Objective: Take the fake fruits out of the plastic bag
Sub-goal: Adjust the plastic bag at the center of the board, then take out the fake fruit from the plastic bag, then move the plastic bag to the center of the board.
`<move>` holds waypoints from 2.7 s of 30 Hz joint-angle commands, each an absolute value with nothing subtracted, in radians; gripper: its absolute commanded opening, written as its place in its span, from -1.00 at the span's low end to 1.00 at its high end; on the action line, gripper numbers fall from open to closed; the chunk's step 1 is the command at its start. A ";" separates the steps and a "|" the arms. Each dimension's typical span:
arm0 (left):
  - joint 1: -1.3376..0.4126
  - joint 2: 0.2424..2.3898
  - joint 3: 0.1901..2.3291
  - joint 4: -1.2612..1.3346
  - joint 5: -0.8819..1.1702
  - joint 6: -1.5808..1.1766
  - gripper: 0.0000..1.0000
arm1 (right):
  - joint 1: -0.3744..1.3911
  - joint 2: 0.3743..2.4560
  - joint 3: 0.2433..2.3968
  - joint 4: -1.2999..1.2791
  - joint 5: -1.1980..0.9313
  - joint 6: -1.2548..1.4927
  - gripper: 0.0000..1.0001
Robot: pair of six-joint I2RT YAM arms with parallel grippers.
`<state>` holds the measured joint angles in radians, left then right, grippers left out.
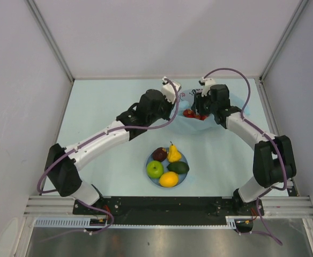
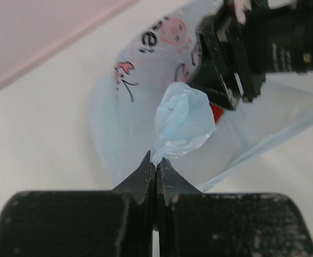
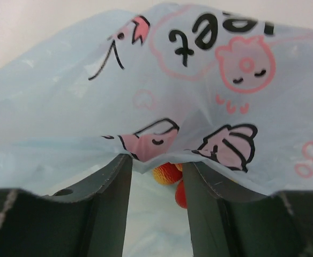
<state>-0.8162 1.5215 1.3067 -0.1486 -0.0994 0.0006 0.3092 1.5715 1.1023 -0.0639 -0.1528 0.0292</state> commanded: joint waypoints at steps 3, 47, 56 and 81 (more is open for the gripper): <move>-0.811 1.569 1.517 -0.141 -0.499 -0.135 -0.99 | 0.313 1.557 1.227 -0.026 -0.196 0.021 -0.05; -0.834 1.493 1.359 -0.141 -0.382 -0.052 -0.99 | 0.296 1.798 1.264 0.091 0.089 0.052 0.52; -0.839 1.519 1.384 -0.129 -0.387 -0.018 -0.99 | 0.282 1.986 1.357 0.141 0.103 0.035 0.45; -0.675 1.709 1.594 -0.040 -0.417 0.060 -0.99 | 0.296 1.484 1.362 -0.040 -0.392 -0.029 -1.00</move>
<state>-0.7208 1.7039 1.5223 -0.0631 -0.4400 0.0784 0.2852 1.5715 1.3674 -0.0490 -0.2813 -0.0231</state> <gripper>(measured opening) 0.006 0.058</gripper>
